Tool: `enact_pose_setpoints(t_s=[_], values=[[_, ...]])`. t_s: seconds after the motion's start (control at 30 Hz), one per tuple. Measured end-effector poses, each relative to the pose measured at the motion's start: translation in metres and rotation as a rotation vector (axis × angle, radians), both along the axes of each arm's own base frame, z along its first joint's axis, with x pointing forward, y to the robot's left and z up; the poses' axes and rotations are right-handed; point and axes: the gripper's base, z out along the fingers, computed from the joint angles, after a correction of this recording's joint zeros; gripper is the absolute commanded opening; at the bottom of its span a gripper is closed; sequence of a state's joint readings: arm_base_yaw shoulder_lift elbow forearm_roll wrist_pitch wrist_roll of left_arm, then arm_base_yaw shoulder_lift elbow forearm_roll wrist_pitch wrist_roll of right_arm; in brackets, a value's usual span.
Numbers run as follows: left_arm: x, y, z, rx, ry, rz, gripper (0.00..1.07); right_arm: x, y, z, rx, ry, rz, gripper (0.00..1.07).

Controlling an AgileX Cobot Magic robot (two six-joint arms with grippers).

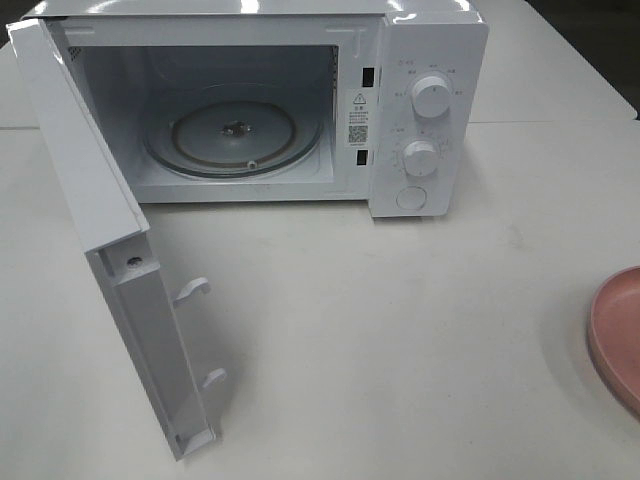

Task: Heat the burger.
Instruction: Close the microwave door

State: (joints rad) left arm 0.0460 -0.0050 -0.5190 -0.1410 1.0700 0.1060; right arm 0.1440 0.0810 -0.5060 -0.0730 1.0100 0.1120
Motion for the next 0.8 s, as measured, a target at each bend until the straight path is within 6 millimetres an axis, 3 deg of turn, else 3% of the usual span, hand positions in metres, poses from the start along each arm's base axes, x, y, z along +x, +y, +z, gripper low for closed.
enact_pose_setpoints(t_s=[0.27, 0.8], values=[[0.0, 0.0, 0.0, 0.0, 0.0, 0.0, 1.0, -0.013, -0.001, 0.0, 0.009, -0.086, -0.074, 0.76], [0.0, 0.0, 0.0, 0.0, 0.0, 0.0, 1.0, -0.013, -0.001, 0.0, 0.005, -0.086, -0.077, 0.76]])
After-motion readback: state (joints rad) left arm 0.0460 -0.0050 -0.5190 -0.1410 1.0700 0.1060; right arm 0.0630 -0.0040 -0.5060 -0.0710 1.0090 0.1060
